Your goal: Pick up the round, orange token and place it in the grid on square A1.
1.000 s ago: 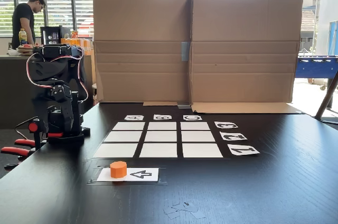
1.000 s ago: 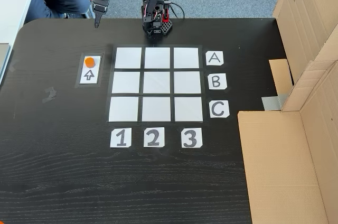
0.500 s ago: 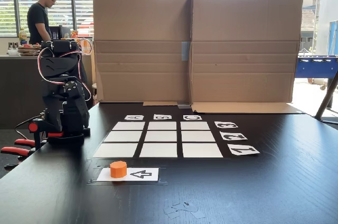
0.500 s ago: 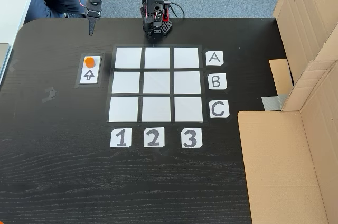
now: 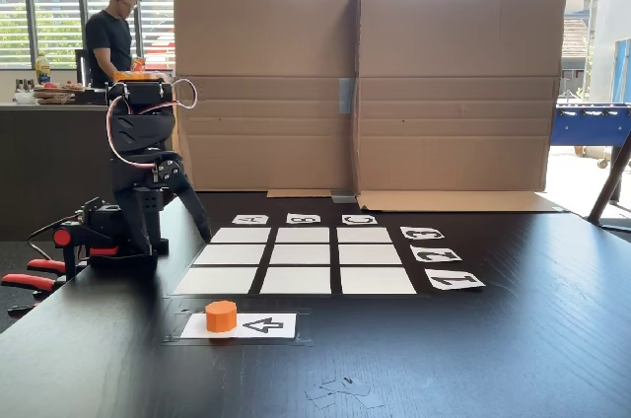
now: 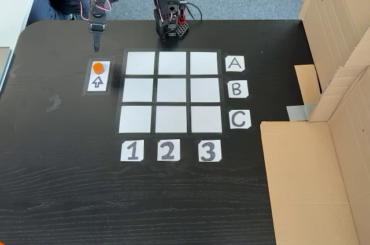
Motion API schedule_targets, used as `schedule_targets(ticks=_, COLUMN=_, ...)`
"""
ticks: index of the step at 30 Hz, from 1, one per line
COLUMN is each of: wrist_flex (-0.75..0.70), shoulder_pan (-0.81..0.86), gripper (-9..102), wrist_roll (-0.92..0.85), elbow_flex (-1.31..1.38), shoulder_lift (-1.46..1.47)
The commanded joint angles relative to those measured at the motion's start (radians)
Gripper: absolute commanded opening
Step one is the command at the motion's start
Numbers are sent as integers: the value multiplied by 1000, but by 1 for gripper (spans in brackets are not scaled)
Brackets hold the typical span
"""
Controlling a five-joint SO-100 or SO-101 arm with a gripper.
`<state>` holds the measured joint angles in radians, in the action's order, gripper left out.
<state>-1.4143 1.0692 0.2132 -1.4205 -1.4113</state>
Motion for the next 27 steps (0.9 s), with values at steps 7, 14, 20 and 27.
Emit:
schedule_targets(ticks=7, wrist_flex=-5, shoulder_pan=-41, gripper=32, wrist_roll=8, elbow_flex=135, shoulder_lift=130)
schedule_targets(ticks=14, wrist_flex=-5, shoulder_pan=-71, gripper=33, wrist_roll=11, elbow_flex=196, shoulder_lift=238)
schedule_targets(ticks=20, wrist_flex=-5, shoulder_pan=-89, gripper=33, wrist_roll=20, elbow_flex=255, shoulder_lift=318)
schedule_targets(ticks=27, wrist_flex=-6, shoulder_pan=-97, gripper=33, wrist_roll=28, elbow_flex=319, shoulder_lift=400)
